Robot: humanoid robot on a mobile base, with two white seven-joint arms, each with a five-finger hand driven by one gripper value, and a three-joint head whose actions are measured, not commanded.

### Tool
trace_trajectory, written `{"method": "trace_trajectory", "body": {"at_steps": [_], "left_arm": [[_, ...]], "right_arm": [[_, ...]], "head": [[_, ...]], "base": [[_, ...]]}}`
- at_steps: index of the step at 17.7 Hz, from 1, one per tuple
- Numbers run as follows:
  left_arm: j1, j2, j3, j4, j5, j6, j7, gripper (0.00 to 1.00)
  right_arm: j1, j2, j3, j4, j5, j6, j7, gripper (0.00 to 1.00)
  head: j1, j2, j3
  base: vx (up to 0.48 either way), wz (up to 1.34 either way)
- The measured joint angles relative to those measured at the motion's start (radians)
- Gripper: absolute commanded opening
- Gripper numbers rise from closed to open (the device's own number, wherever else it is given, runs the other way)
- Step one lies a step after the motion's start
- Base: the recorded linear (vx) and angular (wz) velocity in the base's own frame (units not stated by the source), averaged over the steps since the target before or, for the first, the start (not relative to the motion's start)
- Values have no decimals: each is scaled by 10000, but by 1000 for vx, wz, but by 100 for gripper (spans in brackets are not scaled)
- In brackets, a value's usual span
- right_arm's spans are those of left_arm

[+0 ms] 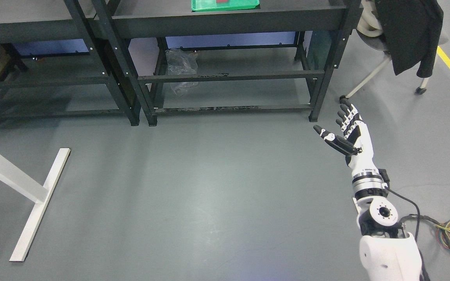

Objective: Pick pink block from left shelf to tray
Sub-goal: 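Drive toward the shelf with the right hand raised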

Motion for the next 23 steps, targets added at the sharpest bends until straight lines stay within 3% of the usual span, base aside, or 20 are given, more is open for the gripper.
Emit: {"method": "trace_trajectory", "body": {"at_steps": [23], "left_arm": [[0,2,0,0,0,0,0,100]], "right_arm": [[-1,6,-52,-359,0,182,-62,100]], "head": [[0,0,0]], "base": [[42,15]]}}
